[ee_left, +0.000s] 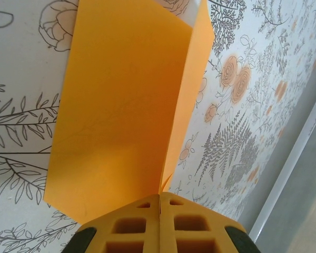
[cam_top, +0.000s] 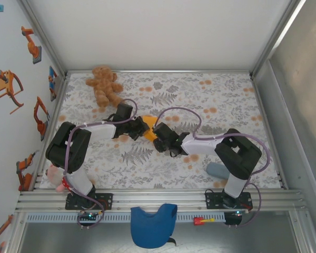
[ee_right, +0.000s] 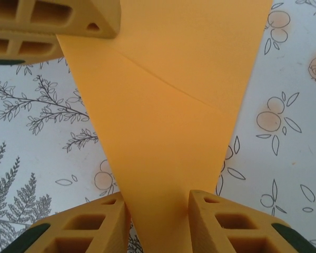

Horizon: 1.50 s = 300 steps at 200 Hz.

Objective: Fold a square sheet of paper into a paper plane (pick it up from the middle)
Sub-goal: Fourth fold the wing at the center of the table.

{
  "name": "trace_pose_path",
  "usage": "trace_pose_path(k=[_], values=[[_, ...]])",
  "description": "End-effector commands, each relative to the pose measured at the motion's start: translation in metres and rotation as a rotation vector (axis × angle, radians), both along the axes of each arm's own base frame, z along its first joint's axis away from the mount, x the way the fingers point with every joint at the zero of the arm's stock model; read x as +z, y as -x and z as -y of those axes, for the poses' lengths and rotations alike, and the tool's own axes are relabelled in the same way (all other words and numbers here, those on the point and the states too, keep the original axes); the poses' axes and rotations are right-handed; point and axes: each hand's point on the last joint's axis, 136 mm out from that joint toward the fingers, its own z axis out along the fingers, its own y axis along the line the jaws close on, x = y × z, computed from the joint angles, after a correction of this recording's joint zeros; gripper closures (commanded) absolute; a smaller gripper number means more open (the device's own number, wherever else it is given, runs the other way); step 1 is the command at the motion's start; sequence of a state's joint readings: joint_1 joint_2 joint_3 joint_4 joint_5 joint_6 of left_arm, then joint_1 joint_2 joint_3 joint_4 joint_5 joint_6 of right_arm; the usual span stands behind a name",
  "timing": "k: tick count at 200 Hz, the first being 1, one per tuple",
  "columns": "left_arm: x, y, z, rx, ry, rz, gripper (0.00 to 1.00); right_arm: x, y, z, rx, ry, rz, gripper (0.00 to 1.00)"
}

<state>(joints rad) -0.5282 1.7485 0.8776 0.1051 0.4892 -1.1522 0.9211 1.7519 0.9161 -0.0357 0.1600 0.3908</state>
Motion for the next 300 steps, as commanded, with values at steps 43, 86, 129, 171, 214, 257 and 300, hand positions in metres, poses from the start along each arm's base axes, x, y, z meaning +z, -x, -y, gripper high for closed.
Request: trace_pose_path(k=[43, 86, 129, 171, 214, 257, 300], values=[[0.0, -0.001, 0.004, 0.003, 0.001, -0.021, 0.95, 0.01, -0.019, -0.011, -0.005, 0.024, 0.088, 0.68], [0.0, 0.0, 0.004, 0.005, 0.0, -0.023, 0.95, 0.005, -0.019, -0.008, -0.013, 0.044, 0.089, 0.72], [0.0, 0.0, 0.002, 0.005, -0.004, -0.028, 0.92, 0.001, -0.018, -0.003, -0.018, 0.058, 0.088, 0.76], [0.004, -0.002, -0.003, 0.017, -0.007, -0.024, 0.85, -0.001, -0.017, 0.0, -0.009, 0.075, 0.095, 0.82], [0.018, -0.01, -0.026, 0.062, -0.049, 0.022, 0.61, 0.005, -0.016, -0.003, 0.001, 0.049, 0.091, 0.88], [0.032, -0.013, -0.047, 0.117, -0.054, 0.097, 0.48, 0.0, -0.008, -0.014, 0.035, -0.055, -0.003, 0.92], [0.034, -0.006, -0.05, 0.131, -0.01, 0.143, 0.45, 0.001, -0.006, -0.022, 0.05, -0.215, -0.126, 0.95]])
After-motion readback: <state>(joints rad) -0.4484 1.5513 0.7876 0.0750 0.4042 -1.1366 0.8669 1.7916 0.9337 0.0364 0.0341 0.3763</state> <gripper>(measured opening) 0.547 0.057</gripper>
